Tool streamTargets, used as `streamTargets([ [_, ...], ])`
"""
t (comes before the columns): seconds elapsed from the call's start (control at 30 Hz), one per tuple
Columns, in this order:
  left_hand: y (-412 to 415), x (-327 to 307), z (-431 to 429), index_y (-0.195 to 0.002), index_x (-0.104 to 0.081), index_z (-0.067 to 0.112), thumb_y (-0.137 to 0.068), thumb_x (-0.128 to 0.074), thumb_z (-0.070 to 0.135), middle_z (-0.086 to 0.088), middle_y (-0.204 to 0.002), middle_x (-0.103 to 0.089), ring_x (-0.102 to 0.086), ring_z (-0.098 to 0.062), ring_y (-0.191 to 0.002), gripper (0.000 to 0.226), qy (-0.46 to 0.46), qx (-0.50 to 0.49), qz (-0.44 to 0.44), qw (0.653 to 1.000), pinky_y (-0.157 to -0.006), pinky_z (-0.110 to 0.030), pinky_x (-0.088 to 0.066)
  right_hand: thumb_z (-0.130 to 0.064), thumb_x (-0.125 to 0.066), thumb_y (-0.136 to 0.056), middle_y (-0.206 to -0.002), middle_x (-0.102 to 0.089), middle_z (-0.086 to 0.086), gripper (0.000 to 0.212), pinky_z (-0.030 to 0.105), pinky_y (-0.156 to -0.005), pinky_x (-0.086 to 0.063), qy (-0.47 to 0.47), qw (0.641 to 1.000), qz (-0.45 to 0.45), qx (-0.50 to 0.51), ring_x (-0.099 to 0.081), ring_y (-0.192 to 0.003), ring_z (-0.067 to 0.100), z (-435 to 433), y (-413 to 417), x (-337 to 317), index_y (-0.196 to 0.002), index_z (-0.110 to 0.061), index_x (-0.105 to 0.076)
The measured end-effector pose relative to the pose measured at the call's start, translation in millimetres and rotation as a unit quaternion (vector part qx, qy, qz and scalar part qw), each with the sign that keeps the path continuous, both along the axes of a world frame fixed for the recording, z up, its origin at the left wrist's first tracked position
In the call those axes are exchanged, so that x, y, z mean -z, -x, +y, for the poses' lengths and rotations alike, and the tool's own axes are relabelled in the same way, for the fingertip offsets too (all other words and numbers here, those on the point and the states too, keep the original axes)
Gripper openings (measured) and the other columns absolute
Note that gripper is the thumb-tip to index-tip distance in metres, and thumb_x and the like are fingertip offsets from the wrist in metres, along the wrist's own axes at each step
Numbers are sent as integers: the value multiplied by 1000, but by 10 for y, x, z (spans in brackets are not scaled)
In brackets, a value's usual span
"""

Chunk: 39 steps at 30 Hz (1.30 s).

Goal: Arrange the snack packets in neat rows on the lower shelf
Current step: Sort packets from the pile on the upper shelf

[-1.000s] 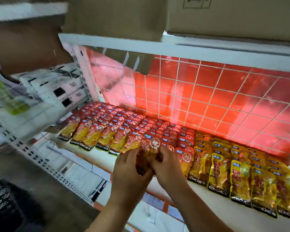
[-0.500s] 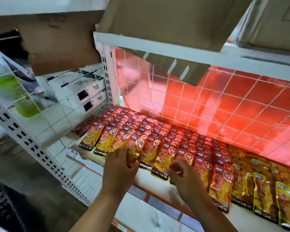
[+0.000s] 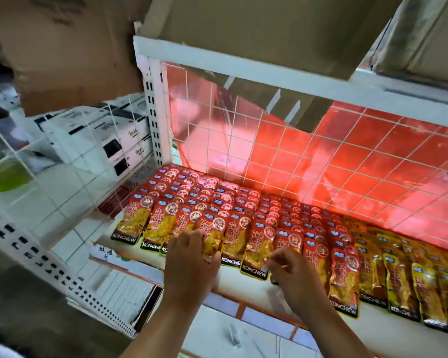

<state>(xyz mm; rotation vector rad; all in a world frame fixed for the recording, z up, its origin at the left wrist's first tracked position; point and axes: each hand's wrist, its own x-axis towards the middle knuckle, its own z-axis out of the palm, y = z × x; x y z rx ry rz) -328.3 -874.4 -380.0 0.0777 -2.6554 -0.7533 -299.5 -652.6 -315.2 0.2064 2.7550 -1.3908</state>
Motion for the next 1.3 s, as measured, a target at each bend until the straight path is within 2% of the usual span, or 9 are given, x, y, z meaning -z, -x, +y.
streamTargets([
  [0.27, -40, -9, -13, -118, -65, 13, -68, -89, 36, -4, -109, -64, -53, -27, -98, 60, -22, 11, 16, 1000, -83, -41, -50, -25, -66, -93, -78, -68, -15, 11, 27, -67, -47, -20, 1000, -6, 12, -62, -74, 2, -133, -29, -37, -82, -27, -65],
  [0.4, -51, -9, -18, -115, -64, 14, -67, -90, 36, -4, -108, -63, -43, -21, -98, 59, -29, 12, 36, 999, -79, -41, -50, -25, -65, -93, -77, -67, -14, 12, 27, -68, -48, -16, 1000, -8, 14, -63, -75, 7, -123, -48, -40, -82, -27, -65],
  [0.6, -63, 1, -20, -117, -63, 15, -68, -89, 37, -4, -110, -63, -49, -26, -99, 60, -27, 12, 30, 999, -79, -42, -50, -22, -66, -93, -76, -68, -12, 13, 35, -68, -53, -11, 1000, -4, 23, -65, -72, 11, -5, -106, -59, -80, -26, -64],
  [0.77, -69, -56, -10, -116, -68, 17, -75, -69, 45, -3, -113, -67, -58, -30, -98, 50, -10, 26, 66, 997, -82, -42, -48, -20, -66, -93, -74, -67, -13, 12, 30, -64, -48, 3, 999, 9, 39, -61, -69, 4, 127, -206, -113, -83, -26, -66],
  [0.9, -147, -253, 226, -125, -66, 19, -82, -60, 51, -4, -123, -65, -59, -31, -115, 54, -5, 57, 80, 995, -94, -46, -45, -27, -67, -92, -78, -68, -13, 6, 32, -65, -52, -12, 997, 39, 59, -64, -73, 8, 322, -326, -282, -88, -29, -65],
  [0.97, -198, -416, 432, -129, -64, 20, -85, -59, 53, -5, -128, -64, -56, -31, -121, 56, -14, 81, 96, 992, -100, -47, -42, -31, -68, -92, -94, -70, -15, 8, 30, -70, -54, -30, 995, 68, 63, -65, -83, 4, 454, -391, -433, -99, -32, -65],
  [1.1, -297, -900, 957, -136, -62, 21, -89, -58, 56, -7, -135, -61, -54, -31, -127, 59, -23, 137, 122, 983, -107, -49, -40, -42, -68, -87, -122, -60, -14, 45, 22, -89, -39, -99, 979, 174, 26, -55, -110, 6, 790, -536, -852, -129, -30, -60],
  [1.23, -491, -1531, 1679, -141, -59, 21, -86, -59, 56, -10, -141, -59, -51, -33, -132, 65, -27, 188, 169, 967, -110, -51, -39, -53, -60, -82, -144, -50, -4, 66, 36, -112, -38, -176, 951, 253, 2, -44, -135, 16, 1335, -771, -1425, -141, -28, -49],
  [1.3, -598, -1862, 2065, -144, -56, 22, -87, -59, 56, -10, -145, -57, -49, -35, -136, 66, -24, 219, 194, 956, -113, -53, -37, -55, -59, -82, -148, -47, -1, 68, 41, -114, -37, -202, 936, 288, 7, -41, -139, 18, 1657, -936, -1733, -144, -29, -47],
])
